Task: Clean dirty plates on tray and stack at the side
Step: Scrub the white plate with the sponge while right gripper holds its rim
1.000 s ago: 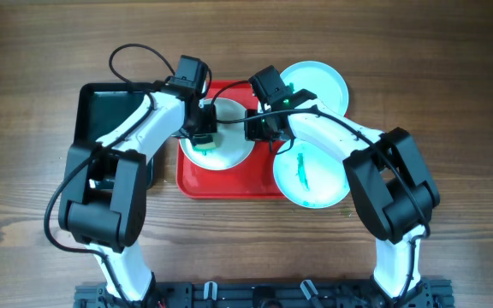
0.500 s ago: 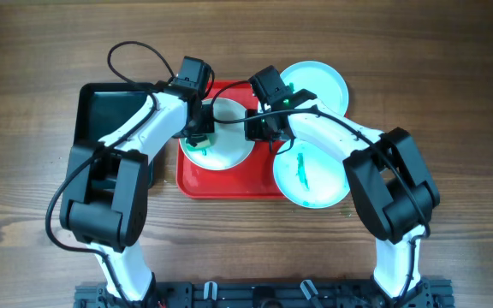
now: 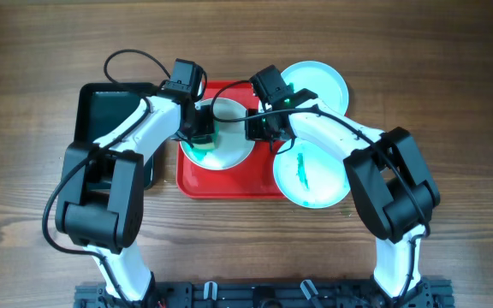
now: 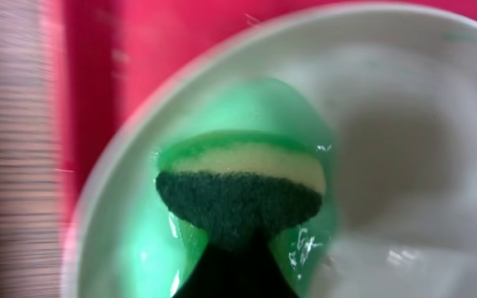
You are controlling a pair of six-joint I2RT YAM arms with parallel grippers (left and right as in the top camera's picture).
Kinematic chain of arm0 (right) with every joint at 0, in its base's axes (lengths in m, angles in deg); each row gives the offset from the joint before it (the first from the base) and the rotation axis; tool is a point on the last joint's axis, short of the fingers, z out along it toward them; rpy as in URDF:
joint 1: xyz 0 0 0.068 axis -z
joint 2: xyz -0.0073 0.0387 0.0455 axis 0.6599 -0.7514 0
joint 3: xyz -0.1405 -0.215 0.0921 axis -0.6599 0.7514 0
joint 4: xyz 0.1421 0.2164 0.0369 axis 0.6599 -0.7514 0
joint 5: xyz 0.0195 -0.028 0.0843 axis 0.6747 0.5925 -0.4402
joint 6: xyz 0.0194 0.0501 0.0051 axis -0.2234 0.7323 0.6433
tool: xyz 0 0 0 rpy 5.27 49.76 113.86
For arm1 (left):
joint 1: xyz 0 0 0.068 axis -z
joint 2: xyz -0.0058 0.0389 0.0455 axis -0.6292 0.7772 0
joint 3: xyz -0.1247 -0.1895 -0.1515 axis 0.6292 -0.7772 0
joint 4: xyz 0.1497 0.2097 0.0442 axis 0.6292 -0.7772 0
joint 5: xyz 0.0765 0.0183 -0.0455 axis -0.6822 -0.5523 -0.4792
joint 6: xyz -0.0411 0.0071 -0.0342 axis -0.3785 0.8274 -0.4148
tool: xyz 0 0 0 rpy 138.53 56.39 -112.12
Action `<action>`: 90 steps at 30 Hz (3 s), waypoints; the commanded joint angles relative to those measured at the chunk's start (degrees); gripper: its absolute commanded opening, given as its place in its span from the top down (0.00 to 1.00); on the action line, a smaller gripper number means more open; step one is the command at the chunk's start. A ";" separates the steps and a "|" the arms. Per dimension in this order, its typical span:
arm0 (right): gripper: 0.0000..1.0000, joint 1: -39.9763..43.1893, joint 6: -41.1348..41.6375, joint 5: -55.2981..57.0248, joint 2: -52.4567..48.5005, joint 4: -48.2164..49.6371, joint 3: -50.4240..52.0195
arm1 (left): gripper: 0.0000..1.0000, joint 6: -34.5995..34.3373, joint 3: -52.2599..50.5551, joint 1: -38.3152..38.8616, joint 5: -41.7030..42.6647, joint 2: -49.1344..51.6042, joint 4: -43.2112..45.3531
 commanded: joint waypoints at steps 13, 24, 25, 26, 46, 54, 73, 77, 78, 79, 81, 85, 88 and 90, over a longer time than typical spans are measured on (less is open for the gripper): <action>0.96 -0.24 0.00 -3.26 -2.25 -0.76 -0.63 | 0.96 -6.03 -3.10 1.84 -20.44 3.02 7.50; 0.96 2.80 0.57 -6.67 -2.47 -0.98 0.68 | 0.96 -6.60 -3.10 3.58 -16.00 2.86 -8.35; 0.96 3.17 0.55 -7.65 -2.62 -0.90 0.94 | 0.96 -4.98 -3.10 3.58 -12.70 2.86 -9.57; 0.96 3.61 0.17 -8.76 -2.93 -0.92 0.96 | 0.96 -1.81 -3.10 3.61 -7.02 2.86 -10.45; 0.96 3.89 0.31 -9.20 -3.26 -0.68 0.96 | 0.96 1.77 -3.10 5.27 -9.53 2.86 8.90; 0.96 3.67 1.68 -8.87 -4.15 -0.11 0.96 | 0.96 -8.52 -3.10 5.42 -20.79 2.86 20.15; 0.96 2.56 2.97 -8.79 -4.15 0.15 0.96 | 0.96 3.45 -3.10 5.31 8.83 2.56 17.94; 0.96 2.56 3.02 -8.46 -4.15 0.15 0.96 | 0.96 -11.58 -3.10 5.31 -22.58 2.56 17.92; 0.96 2.56 3.06 -8.13 -4.15 0.15 0.96 | 0.96 -14.05 -3.10 5.31 -29.79 2.56 16.68; 0.96 2.56 3.08 -7.93 -4.15 0.17 0.96 | 0.96 -14.91 -3.10 5.31 -33.07 2.56 15.47; 0.96 2.56 3.13 -7.52 -4.15 0.13 0.96 | 0.96 -14.93 -3.10 5.33 -33.44 2.56 11.50; 0.96 2.56 3.15 -7.52 -4.15 0.02 0.96 | 0.96 -14.93 -3.10 5.46 -21.44 2.56 -2.23; 0.96 2.56 3.15 -7.56 -4.15 0.13 0.96 | 0.96 -5.09 -3.10 5.42 0.26 2.56 -7.87; 0.96 2.56 3.17 -7.56 -4.15 0.13 0.96 | 0.96 6.86 -3.10 5.40 16.70 2.54 -8.26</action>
